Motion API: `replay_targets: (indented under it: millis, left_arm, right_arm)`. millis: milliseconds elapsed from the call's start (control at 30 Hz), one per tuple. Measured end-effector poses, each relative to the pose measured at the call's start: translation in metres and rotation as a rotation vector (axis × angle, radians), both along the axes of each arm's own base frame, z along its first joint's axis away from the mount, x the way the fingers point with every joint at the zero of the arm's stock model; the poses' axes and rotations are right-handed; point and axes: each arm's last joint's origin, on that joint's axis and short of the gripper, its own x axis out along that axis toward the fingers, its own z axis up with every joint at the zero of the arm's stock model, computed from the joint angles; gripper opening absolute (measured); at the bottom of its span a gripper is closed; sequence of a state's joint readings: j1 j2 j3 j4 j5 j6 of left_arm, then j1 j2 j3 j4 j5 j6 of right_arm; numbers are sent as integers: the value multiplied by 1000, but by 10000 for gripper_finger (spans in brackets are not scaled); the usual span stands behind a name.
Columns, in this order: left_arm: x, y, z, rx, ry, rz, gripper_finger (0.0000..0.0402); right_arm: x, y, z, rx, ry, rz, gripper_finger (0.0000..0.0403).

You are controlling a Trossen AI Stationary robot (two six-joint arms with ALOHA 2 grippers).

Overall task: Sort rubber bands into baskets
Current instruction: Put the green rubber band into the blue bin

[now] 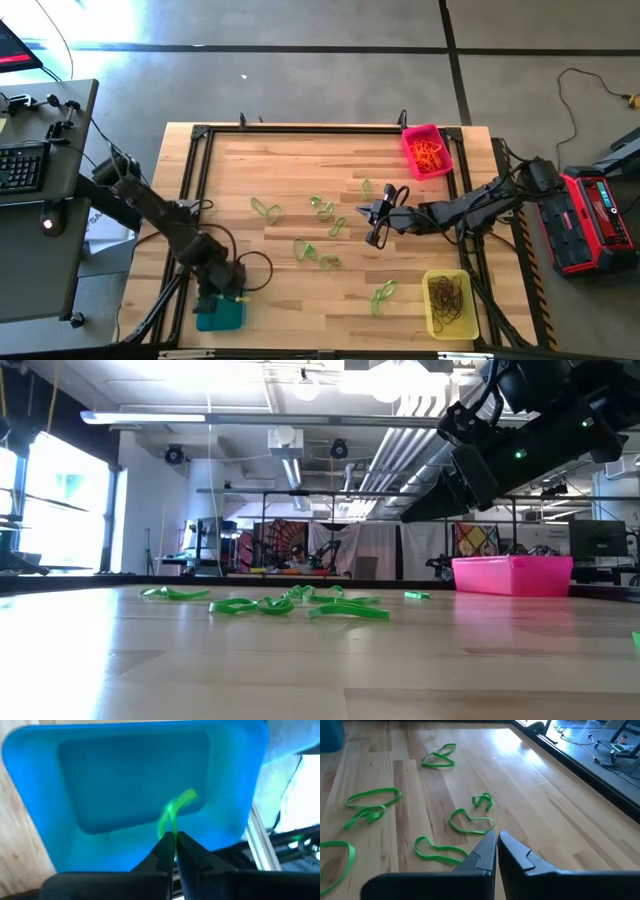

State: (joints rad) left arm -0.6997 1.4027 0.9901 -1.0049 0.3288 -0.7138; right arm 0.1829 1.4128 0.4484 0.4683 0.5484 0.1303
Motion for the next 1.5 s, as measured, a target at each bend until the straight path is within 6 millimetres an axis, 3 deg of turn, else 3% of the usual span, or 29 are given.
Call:
replay_targets:
  millis: [233, 467, 667, 1100, 1267, 1500]
  left_arm:
    - [6, -5, -13, 50, 37, 37, 44]
    - [8, 0, -10, 38, 26, 54, 93]
    - [14, 9, -9, 54, -15, 41, 103]
    - [48, 56, -1, 117, -165, 12, 74]
    - [62, 76, 6, 244, -270, -17, 74]
    - [74, 115, -9, 335, -253, -122, 77]
  right_arm:
    - [0, 0, 0, 7, -3, -2, 7]
    - [0, 0, 0, 17, -7, -6, 7]
    - [0, 0, 0, 17, -7, -6, 7]
    - [0, 0, 0, 23, -10, -9, 7]
    - [0, 0, 0, 25, -11, -10, 7]
    - [0, 0, 0, 25, -11, -10, 7]
